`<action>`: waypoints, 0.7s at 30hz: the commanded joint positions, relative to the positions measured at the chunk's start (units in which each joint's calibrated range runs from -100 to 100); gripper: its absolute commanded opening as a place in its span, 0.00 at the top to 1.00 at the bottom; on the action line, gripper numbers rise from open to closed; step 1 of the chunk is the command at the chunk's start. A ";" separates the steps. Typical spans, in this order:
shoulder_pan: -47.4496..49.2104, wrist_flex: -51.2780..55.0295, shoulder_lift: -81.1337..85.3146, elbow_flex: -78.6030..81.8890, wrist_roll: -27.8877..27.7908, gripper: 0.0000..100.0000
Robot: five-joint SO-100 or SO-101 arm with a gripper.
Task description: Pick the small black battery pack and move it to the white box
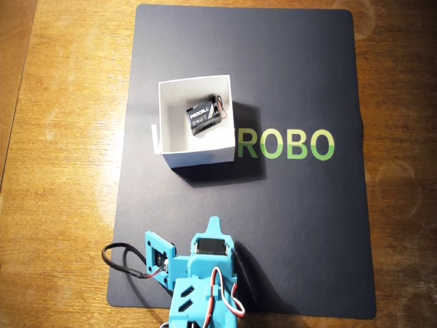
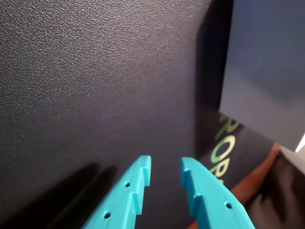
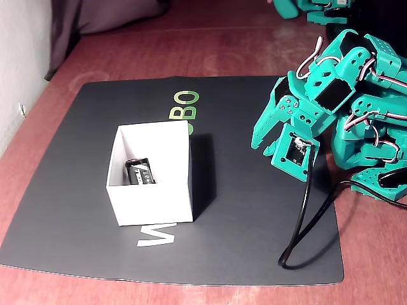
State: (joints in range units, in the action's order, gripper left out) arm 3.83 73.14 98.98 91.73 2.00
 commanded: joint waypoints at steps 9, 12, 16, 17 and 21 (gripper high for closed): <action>0.68 -0.39 0.05 0.11 0.09 0.99; 0.68 -0.30 0.05 0.11 0.09 0.99; 0.10 -0.30 0.05 0.11 -0.18 0.99; -0.02 -0.30 0.05 0.11 -0.18 0.99; -0.02 -0.30 0.05 0.11 -0.18 0.99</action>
State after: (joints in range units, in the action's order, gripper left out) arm 3.83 73.14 98.98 91.73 2.00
